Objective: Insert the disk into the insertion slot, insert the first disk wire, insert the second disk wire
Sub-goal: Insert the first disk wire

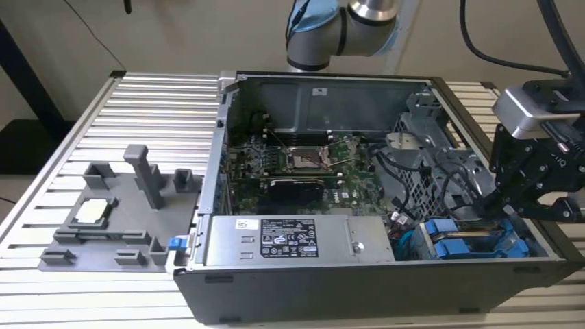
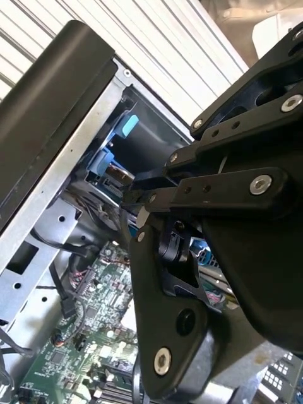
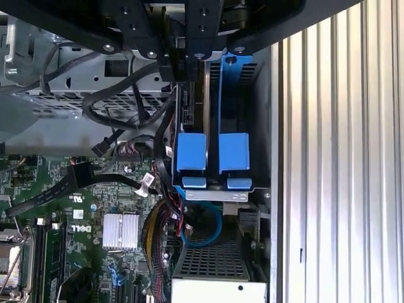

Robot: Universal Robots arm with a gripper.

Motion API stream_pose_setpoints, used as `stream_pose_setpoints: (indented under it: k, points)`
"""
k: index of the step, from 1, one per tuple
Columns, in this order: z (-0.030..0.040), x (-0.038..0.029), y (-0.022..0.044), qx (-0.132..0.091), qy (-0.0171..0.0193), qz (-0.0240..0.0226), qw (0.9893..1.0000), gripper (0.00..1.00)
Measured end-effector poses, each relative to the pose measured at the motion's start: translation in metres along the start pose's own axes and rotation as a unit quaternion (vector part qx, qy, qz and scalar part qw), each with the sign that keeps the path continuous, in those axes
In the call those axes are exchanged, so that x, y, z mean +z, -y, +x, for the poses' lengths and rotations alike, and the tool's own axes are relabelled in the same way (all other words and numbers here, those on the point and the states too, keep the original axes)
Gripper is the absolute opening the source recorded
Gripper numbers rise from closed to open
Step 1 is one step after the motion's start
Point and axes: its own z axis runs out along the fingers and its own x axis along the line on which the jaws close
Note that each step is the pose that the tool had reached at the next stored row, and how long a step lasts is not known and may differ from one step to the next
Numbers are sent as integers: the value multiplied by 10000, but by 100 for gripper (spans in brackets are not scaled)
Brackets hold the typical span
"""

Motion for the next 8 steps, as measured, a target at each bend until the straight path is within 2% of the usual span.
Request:
stream_pose_setpoints:
  k: [8]
  points:
    - [7, 18, 3, 0, 2, 0, 10000, 19]
